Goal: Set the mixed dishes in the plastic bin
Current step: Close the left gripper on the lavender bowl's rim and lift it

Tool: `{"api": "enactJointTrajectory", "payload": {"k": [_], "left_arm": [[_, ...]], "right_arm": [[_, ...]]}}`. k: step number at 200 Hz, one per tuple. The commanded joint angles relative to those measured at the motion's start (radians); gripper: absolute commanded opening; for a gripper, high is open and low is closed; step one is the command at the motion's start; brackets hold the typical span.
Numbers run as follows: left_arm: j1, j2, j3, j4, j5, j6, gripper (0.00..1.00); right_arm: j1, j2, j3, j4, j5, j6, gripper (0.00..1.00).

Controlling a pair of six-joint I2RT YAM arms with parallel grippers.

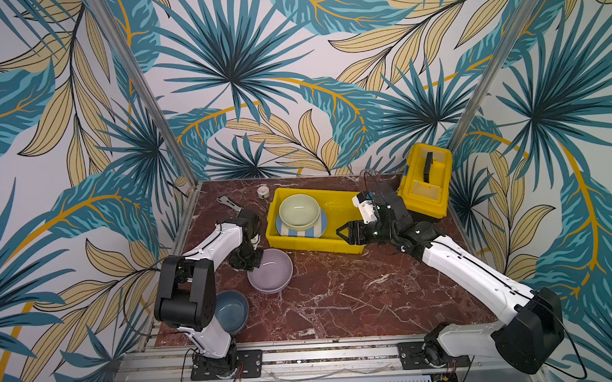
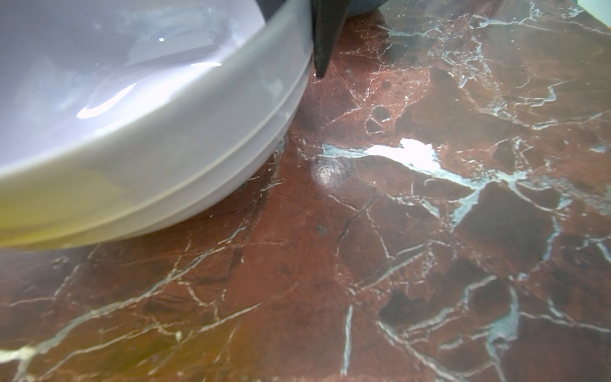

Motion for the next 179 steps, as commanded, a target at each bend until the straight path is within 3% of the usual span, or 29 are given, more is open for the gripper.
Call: {"api": "enactJointTrajectory", "payload": {"k": [1,35,179], "left_arm": [[-0.016,-0.042,-0.011,0.058,0.003,-0.006,0.03],[-0.050,-0.056,-0.014,0.071,0.008,0.016,0.02],[-0.086,-0.226,0.018,0.015,0.258,0.049,0.00]], "right_arm": [[-0.002,0.012,-0.002,0.021,-0.002,-0.014,0.66],[-0.002,0.019,-0.001,0.024,-0.005,-0.015,0.66],[-0.003,0.023,-0.004,0.021,0.012,-0.008,0.66]]}}
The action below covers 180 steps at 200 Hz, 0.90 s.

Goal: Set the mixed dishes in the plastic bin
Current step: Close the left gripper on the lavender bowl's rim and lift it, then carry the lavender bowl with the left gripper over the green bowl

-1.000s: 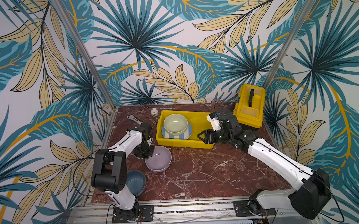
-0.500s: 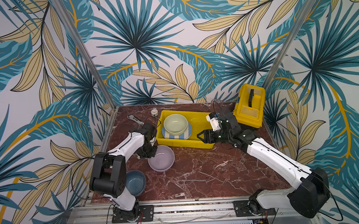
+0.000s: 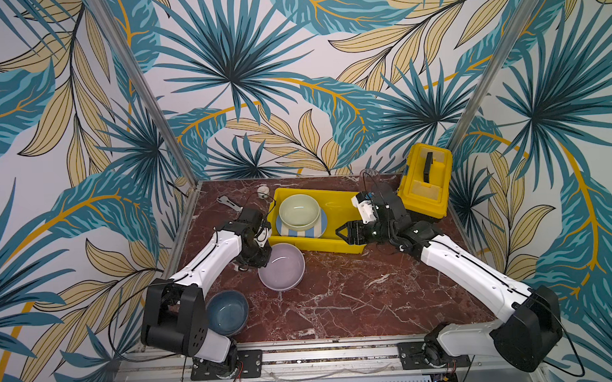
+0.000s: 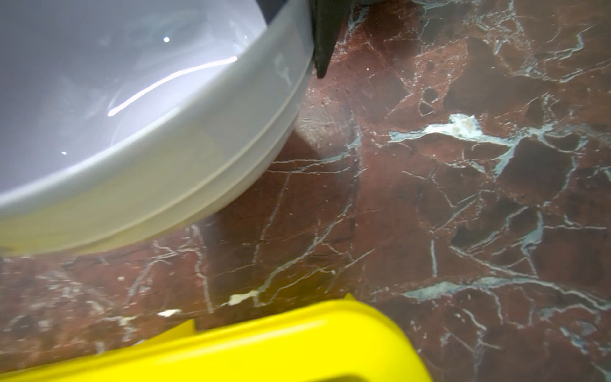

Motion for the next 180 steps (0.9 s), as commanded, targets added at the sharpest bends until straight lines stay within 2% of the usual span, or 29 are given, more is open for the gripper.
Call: {"api": "enactJointTrajectory", "payload": {"k": [1,78,115,180], "left_arm": [[-0.006,-0.046,0.048,-0.037,0.101,0.004,0.00],[-0.016,-0.043,0.264,-0.143,0.129,-0.060,0.00],[-0.016,-0.026,0.375,-0.145,0.102,-0.094,0.00],[-0.014,0.128,0.596,-0.179,0.036,-0.140,0.00]], "right_arm": [[-0.002,0.010,-0.004,0.016,0.011,-0.007,0.66],[-0.003,0.006,-0.001,-0.002,0.022,-0.010,0.66],[-0.003,0.005,-0.001,-0.010,0.030,-0.013,0.66],[-0.004,-0.018,0.002,-0.051,0.053,-0.035,0.66]]}}
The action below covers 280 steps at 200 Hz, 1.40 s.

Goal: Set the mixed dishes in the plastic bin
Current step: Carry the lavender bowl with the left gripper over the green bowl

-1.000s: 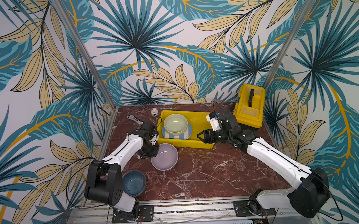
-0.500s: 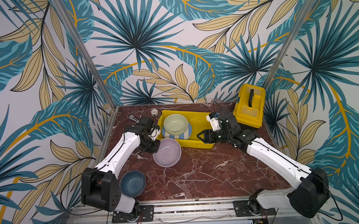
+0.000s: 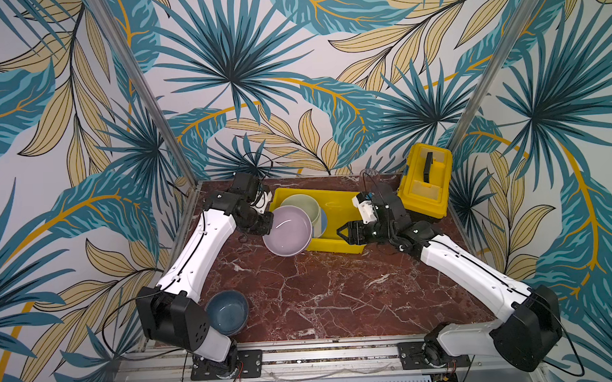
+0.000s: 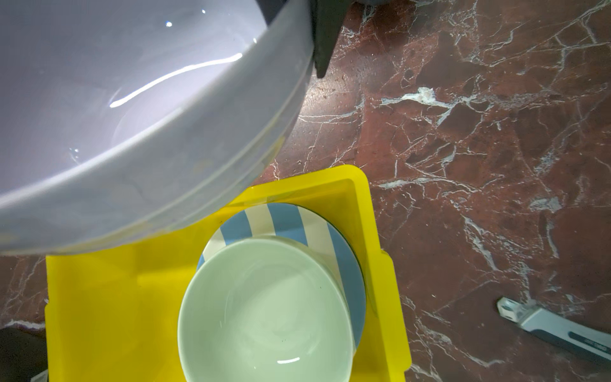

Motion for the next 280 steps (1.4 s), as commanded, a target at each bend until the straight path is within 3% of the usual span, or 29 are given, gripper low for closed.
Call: {"api": "enactJointTrajectory", "payload": {"k": [1,126,211,280], "left_arm": [[-0.001,0.054,0.109,0.004,0.015,-0.039,0.00],[0.009,0.447,0.619,-0.144,0.023,-0.065,0.00],[0.008,0.619,0.819,-0.153,0.003,-0.099,0.00],[0.009,0.688,0.833,-0.154,-0.011,-0.096,0.00]], "right_arm": [[-0.004,-0.021,0.002,-0.039,0.022,-0.023,0.66],[-0.004,-0.048,-0.010,-0.049,0.032,-0.016,0.66],[-0.004,-0.049,-0.004,-0.046,0.023,-0.014,0.66],[-0.004,-0.050,0.010,-0.060,0.023,-0.017,0.66]]}}
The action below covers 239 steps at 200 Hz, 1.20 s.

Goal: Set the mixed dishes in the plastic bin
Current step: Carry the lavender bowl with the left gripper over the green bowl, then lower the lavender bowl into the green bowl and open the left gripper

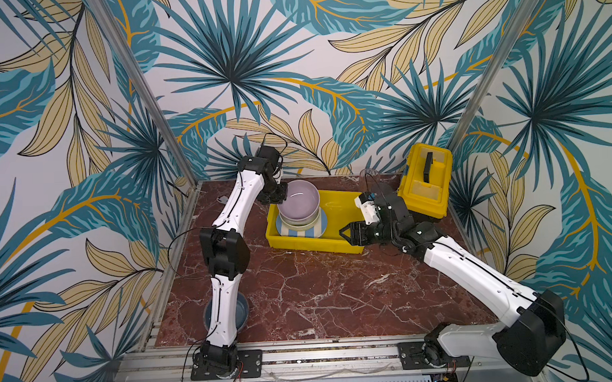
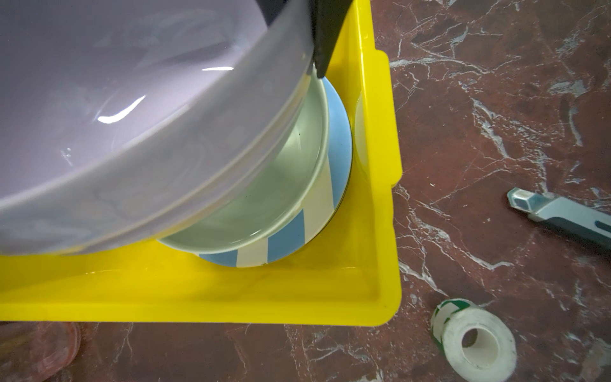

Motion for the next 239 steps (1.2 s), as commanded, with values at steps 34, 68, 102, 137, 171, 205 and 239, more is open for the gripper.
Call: {"api": "enactJointTrajectory", "payload": {"k": [34,68,102,137,171,205,239], "left_arm": [[0.002,-0.013,0.019,0.026,-0.004,-0.007,0.00],[0.002,-0.009,0.013,0.023,-0.013,0.005,0.00],[0.000,-0.002,0.008,0.019,-0.003,0.012,0.00],[-0.007,0.007,0.008,0.013,0.008,0.023,0.01],[-0.011,0.016,0.010,0.005,0.008,0.030,0.01],[-0.013,0.024,0.010,0.006,0.004,0.032,0.01],[-0.018,0.035,0.014,0.004,0.003,0.038,0.02]], "right_arm": [[-0.003,-0.019,0.006,-0.022,0.004,-0.005,0.66],[-0.004,-0.019,0.001,-0.018,0.007,-0.002,0.66],[-0.004,-0.019,0.000,-0.018,0.009,-0.002,0.66],[-0.003,-0.018,-0.002,-0.016,0.009,0.000,0.66],[-0.004,-0.019,-0.005,-0.015,0.007,0.000,0.66],[-0.004,-0.020,-0.008,-0.013,0.012,0.000,0.66],[-0.004,-0.023,-0.009,-0.018,0.021,-0.008,0.66]]}}
